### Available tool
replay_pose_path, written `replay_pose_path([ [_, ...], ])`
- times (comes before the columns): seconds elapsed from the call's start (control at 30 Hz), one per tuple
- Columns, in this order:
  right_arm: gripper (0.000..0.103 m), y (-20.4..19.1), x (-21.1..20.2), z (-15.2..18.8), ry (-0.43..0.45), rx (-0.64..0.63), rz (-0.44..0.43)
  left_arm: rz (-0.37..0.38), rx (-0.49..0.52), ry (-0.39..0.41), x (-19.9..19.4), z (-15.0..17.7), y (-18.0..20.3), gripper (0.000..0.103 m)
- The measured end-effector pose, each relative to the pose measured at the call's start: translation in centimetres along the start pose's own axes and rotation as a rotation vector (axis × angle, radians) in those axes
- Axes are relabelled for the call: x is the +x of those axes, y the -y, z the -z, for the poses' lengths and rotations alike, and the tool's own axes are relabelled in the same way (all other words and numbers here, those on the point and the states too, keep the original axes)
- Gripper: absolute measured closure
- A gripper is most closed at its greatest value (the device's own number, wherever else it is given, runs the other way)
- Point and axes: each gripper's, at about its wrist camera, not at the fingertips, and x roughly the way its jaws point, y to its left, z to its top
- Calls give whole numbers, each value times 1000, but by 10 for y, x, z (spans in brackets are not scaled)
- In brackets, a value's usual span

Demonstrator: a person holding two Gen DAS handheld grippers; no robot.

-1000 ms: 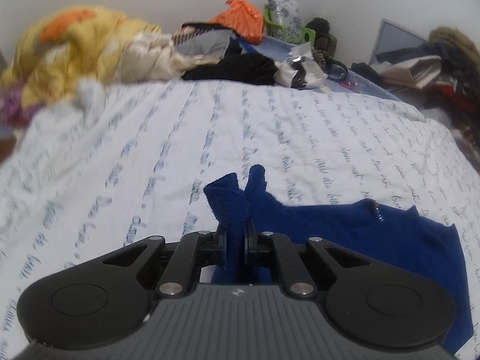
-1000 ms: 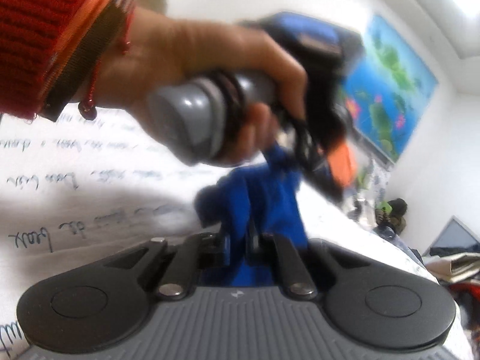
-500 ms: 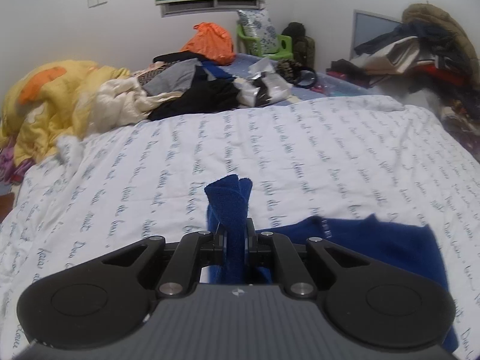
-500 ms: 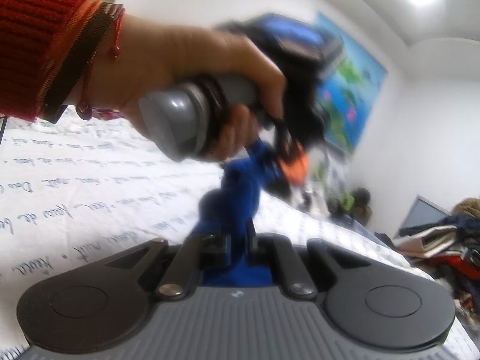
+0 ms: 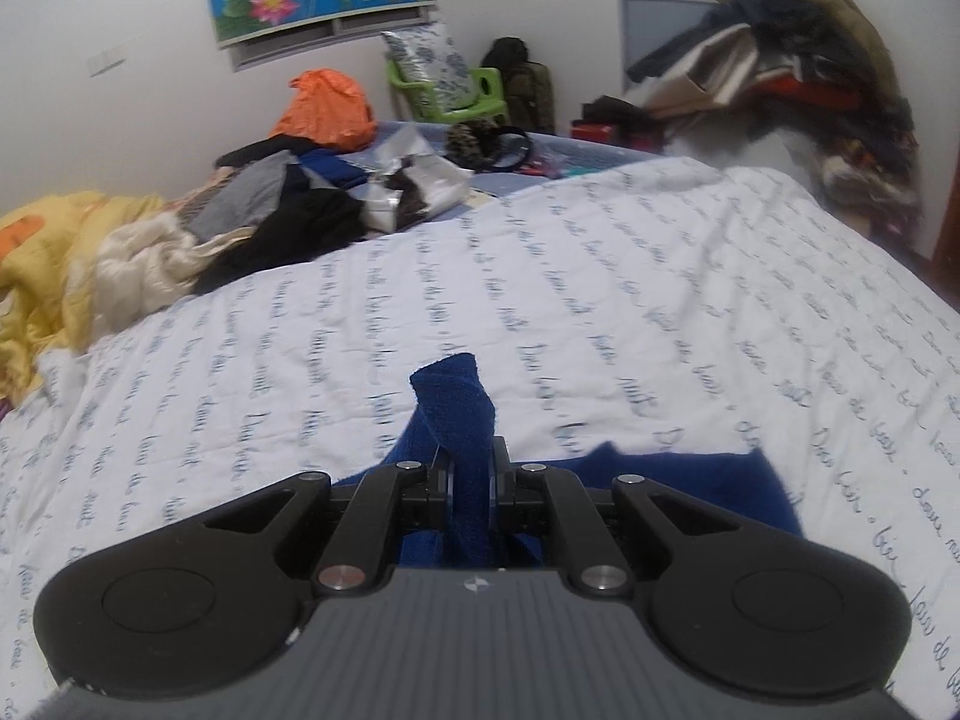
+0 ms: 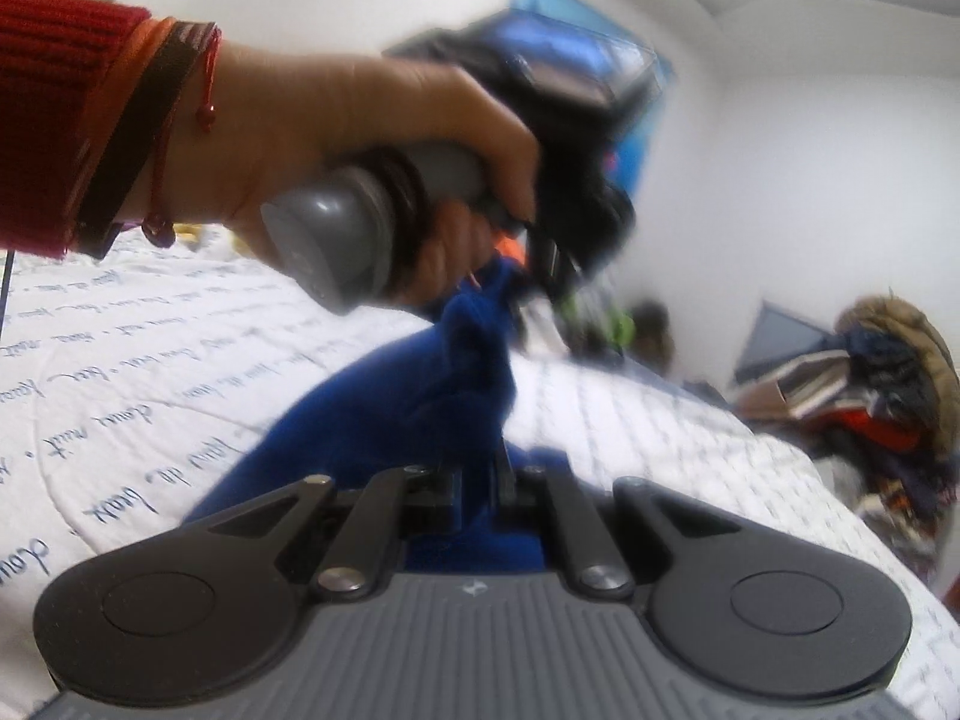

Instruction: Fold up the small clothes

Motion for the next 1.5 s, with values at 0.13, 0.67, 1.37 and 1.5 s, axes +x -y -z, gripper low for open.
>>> replay_pose_path([
  [0.13,96,30,7,14,-52,82,28,11,44,-6,13,-3,31,92],
  [0.67,96,117,15,64,-258,507,-24,9,224,-79,70,15,130,89],
  [1.37,94,162,29,89,-347,798,-185,-9,15,57,-14,77,7,0],
  [1.5,93,167,30,88,-363,824,-201,-27,50,103,-49,121,-9,0],
])
